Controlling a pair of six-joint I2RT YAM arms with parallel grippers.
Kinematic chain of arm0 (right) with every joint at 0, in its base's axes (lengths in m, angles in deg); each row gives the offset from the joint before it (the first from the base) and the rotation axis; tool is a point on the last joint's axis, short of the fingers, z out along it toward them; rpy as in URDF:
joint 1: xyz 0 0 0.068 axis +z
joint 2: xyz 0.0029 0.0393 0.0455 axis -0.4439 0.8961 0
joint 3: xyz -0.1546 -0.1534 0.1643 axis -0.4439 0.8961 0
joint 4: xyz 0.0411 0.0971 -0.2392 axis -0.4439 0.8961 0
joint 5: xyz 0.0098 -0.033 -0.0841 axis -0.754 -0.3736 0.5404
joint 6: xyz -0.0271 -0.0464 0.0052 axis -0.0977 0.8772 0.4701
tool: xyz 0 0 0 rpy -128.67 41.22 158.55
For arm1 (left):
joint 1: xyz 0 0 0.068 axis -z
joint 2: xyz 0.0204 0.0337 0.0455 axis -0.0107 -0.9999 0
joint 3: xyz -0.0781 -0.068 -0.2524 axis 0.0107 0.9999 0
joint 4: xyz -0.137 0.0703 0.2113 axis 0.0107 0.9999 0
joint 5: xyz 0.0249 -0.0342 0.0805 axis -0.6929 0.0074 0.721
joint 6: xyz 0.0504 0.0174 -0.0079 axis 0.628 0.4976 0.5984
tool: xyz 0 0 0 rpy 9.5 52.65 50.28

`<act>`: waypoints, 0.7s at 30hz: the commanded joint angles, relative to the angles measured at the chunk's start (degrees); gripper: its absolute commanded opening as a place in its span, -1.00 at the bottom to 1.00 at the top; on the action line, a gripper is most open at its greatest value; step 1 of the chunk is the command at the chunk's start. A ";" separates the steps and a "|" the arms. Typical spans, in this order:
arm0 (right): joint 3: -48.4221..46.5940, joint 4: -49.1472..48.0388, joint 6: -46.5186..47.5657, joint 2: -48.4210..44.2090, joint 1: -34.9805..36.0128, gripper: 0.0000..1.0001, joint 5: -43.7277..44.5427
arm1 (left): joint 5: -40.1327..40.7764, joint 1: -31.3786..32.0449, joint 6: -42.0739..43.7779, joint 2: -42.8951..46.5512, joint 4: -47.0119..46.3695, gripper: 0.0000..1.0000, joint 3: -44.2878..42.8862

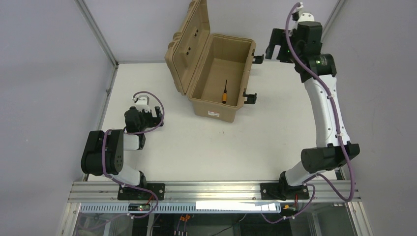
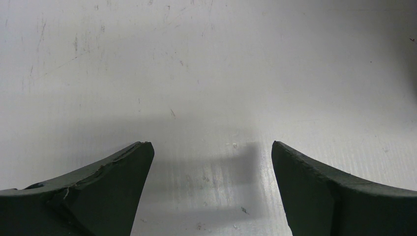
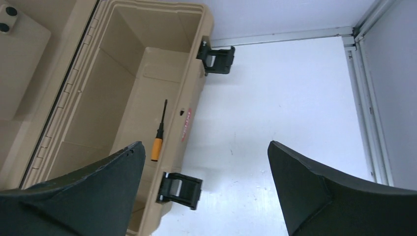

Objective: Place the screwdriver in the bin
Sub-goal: Reset both arms

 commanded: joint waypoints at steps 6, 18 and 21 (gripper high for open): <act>3.60 -0.36 6.89 -5.49 -13.68 0.98 -19.41 | 0.26 0.11 0.55 1.13 -1.76 0.98 -0.51; 10.39 -3.66 6.50 -8.57 -15.55 0.99 -20.82 | 0.26 0.11 0.54 1.13 -1.76 0.98 -0.55; 11.30 -4.62 6.26 -9.20 -15.54 0.99 -20.89 | 0.26 0.11 0.58 1.16 -1.76 0.98 -0.51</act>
